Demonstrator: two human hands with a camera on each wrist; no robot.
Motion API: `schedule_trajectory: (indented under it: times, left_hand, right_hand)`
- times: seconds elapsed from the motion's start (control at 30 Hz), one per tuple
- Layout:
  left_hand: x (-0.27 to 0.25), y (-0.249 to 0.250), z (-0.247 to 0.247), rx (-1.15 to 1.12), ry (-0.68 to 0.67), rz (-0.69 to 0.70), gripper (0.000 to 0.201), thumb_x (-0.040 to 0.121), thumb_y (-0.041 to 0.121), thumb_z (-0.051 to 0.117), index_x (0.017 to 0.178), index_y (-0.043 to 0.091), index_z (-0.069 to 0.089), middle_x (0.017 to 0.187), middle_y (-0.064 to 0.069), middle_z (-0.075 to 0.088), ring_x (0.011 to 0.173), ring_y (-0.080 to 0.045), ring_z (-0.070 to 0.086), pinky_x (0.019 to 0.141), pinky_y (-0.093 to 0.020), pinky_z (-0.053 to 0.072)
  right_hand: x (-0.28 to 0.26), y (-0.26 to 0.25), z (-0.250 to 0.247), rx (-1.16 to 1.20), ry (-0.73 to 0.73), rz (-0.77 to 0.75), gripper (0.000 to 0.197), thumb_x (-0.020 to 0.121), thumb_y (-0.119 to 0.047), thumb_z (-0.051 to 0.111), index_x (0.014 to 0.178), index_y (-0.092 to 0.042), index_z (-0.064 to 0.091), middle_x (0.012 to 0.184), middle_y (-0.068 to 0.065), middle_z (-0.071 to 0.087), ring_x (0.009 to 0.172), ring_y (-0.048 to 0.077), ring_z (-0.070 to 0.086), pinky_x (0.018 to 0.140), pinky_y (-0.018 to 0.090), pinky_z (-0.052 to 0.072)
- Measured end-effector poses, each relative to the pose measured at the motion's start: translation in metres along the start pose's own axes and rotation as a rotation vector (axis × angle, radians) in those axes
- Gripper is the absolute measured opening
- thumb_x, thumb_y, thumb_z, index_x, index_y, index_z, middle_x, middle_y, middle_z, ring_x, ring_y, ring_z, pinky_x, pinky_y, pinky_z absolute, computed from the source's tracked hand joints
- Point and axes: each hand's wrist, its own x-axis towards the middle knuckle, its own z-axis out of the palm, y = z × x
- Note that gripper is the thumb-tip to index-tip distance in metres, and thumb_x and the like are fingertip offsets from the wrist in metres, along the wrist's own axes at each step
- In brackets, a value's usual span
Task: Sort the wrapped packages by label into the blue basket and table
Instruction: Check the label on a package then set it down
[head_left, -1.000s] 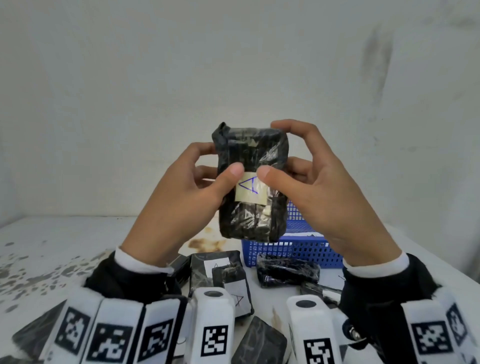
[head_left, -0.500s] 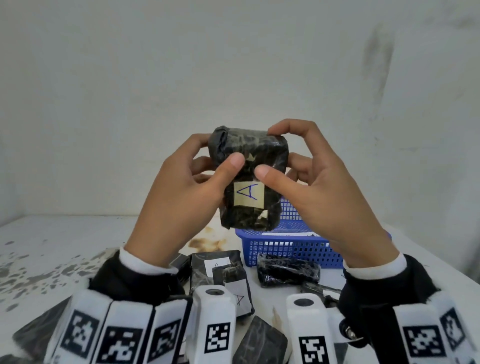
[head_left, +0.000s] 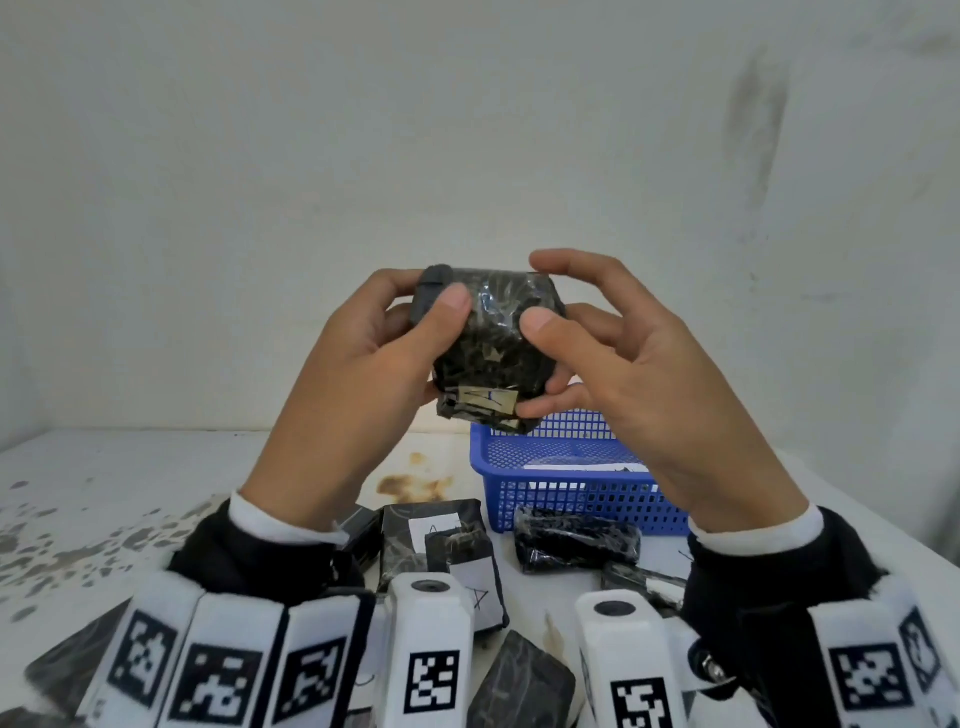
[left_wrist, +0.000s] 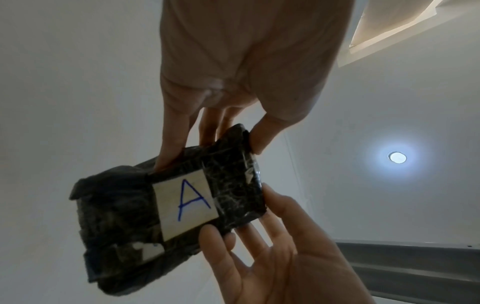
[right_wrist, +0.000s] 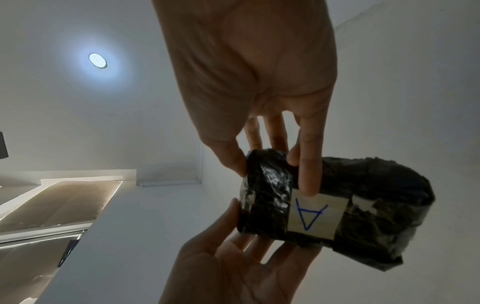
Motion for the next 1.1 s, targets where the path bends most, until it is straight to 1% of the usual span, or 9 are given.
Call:
schedule_trajectory:
  times: [0.2, 0.33, 0.47, 0.6, 0.67, 0.77, 0.87, 0.93, 1.1]
  left_hand:
    - [0.000, 0.000, 0.001, -0.033, -0.010, 0.027, 0.015, 0.095, 0.022, 0.054, 0.102, 0.009, 0.058, 0.069, 0.009, 0.067, 0.065, -0.003, 0.062, 0.072, -0.027, 0.058]
    - [-0.001, 0.002, 0.001, 0.021, -0.019, 0.078, 0.012, 0.094, 0.023, 0.055, 0.096, 0.012, 0.059, 0.071, 0.006, 0.067, 0.066, -0.006, 0.060, 0.074, -0.031, 0.057]
    - [-0.002, 0.003, 0.001, 0.090, -0.051, 0.074, 0.035, 0.089, 0.049, 0.052, 0.109, 0.027, 0.070, 0.100, 0.008, 0.074, 0.095, -0.007, 0.069, 0.090, -0.033, 0.056]
    - [0.003, -0.005, -0.003, 0.180, -0.007, 0.065, 0.037, 0.086, 0.047, 0.064, 0.121, 0.035, 0.064, 0.121, 0.009, 0.067, 0.113, -0.004, 0.061, 0.094, -0.021, 0.045]
    - [0.005, -0.008, -0.006, 0.219, 0.038, 0.036, 0.041, 0.086, 0.044, 0.068, 0.125, 0.042, 0.058, 0.128, 0.006, 0.061, 0.120, -0.007, 0.056, 0.099, -0.026, 0.043]
    - [0.005, -0.008, -0.006, 0.173, -0.009, -0.037, 0.062, 0.077, 0.051, 0.069, 0.133, 0.052, 0.043, 0.120, 0.001, 0.067, 0.114, -0.011, 0.062, 0.102, -0.041, 0.046]
    - [0.002, -0.004, -0.005, 0.019, -0.055, -0.019, 0.059, 0.090, 0.029, 0.064, 0.140, 0.046, 0.037, 0.110, -0.006, 0.072, 0.096, -0.016, 0.072, 0.092, -0.046, 0.055]
    - [0.002, -0.002, -0.006, -0.008, -0.015, 0.043, 0.061, 0.088, 0.022, 0.069, 0.138, 0.044, 0.042, 0.112, -0.011, 0.070, 0.092, -0.019, 0.073, 0.089, -0.042, 0.057]
    - [0.004, -0.004, -0.011, 0.029, 0.079, 0.075, 0.066, 0.070, 0.043, 0.071, 0.132, 0.049, 0.048, 0.108, -0.007, 0.071, 0.100, -0.021, 0.070, 0.094, -0.041, 0.053]
  right_hand:
    - [0.000, -0.001, 0.003, 0.008, 0.009, 0.019, 0.028, 0.094, -0.025, 0.065, 0.121, -0.021, 0.064, 0.080, -0.016, 0.069, 0.055, 0.008, 0.065, 0.078, 0.053, 0.061]
    - [-0.002, -0.002, 0.001, -0.010, -0.022, 0.017, 0.034, 0.088, -0.033, 0.069, 0.122, -0.032, 0.065, 0.092, -0.006, 0.069, 0.059, 0.013, 0.068, 0.075, 0.049, 0.063]
    - [-0.002, -0.001, 0.002, 0.042, -0.038, 0.015, 0.033, 0.099, -0.019, 0.056, 0.124, -0.038, 0.066, 0.110, 0.007, 0.065, 0.079, 0.020, 0.074, 0.064, 0.038, 0.063]
    - [0.001, -0.002, 0.000, 0.275, 0.031, -0.006, 0.050, 0.105, -0.010, 0.037, 0.139, -0.044, 0.049, 0.116, 0.007, 0.065, 0.088, 0.022, 0.076, 0.063, 0.039, 0.062]
    - [0.000, -0.004, -0.001, 0.371, 0.041, -0.028, 0.050, 0.107, -0.012, 0.033, 0.140, -0.047, 0.046, 0.123, 0.011, 0.063, 0.095, 0.027, 0.075, 0.067, 0.041, 0.062]
    - [0.001, -0.005, -0.002, 0.575, 0.104, 0.016, 0.036, 0.108, -0.019, 0.038, 0.134, -0.034, 0.059, 0.112, 0.015, 0.062, 0.086, 0.031, 0.076, 0.067, 0.041, 0.062]
    - [0.003, -0.005, -0.005, 0.701, 0.076, 0.070, 0.033, 0.106, -0.019, 0.040, 0.126, -0.030, 0.064, 0.116, 0.022, 0.061, 0.072, 0.028, 0.070, 0.064, 0.041, 0.061]
    - [0.003, -0.005, -0.009, 0.583, 0.044, 0.072, 0.031, 0.105, -0.025, 0.042, 0.125, -0.034, 0.063, 0.105, 0.014, 0.064, 0.067, 0.024, 0.063, 0.067, 0.044, 0.061]
    - [0.004, 0.001, -0.014, 0.128, 0.125, -0.026, 0.025, 0.103, -0.023, 0.051, 0.124, -0.032, 0.061, 0.088, -0.010, 0.072, 0.079, 0.008, 0.068, 0.082, 0.035, 0.055]
